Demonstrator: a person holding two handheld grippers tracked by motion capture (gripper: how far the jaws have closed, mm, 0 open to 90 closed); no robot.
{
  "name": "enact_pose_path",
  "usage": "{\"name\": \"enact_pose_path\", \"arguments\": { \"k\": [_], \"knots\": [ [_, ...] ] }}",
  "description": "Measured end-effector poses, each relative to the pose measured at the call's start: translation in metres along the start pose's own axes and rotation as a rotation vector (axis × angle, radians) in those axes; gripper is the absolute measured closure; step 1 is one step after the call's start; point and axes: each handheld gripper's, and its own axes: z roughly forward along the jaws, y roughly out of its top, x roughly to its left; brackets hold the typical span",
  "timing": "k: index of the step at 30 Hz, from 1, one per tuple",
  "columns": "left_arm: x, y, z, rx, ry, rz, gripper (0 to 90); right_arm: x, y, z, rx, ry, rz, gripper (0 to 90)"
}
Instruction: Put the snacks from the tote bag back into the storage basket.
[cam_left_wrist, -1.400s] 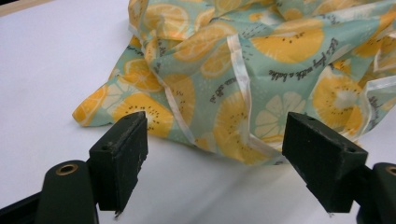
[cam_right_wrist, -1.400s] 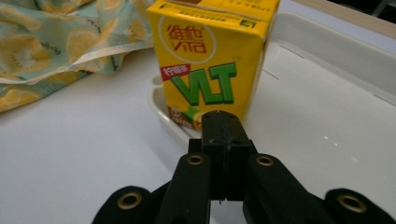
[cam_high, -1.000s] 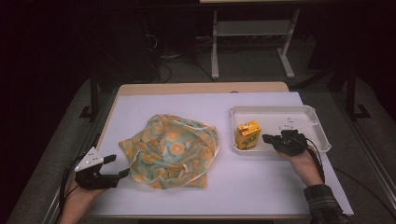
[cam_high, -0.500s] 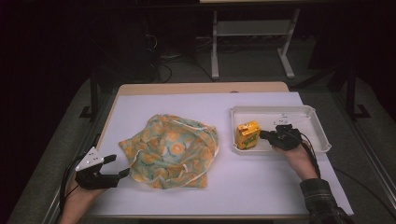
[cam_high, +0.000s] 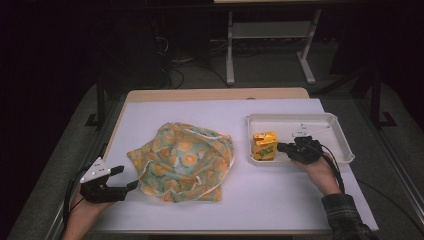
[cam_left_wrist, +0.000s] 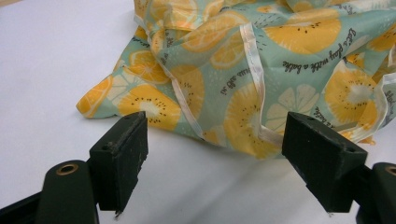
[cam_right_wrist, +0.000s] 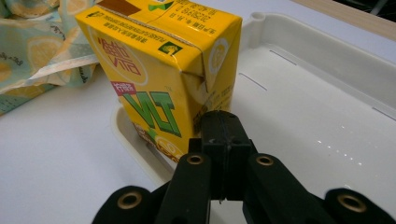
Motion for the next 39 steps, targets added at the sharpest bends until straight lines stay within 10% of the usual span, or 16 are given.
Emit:
{"name": "enact_pose_path", "arguments": {
  "k": [18, 39],
  "knots": [
    [-0.003, 0.001, 0.001, 0.014, -0.011, 0.013, 22.2, 0.008, -0.006, -0.011, 0.003, 0.001, -0.022, 88.7],
    [-0.005, 0.002, 0.001, 0.016, -0.036, 0.016, 22.2, 0.017, -0.011, -0.032, -0.009, -0.025, 0.045, 37.1]
  ]
}}
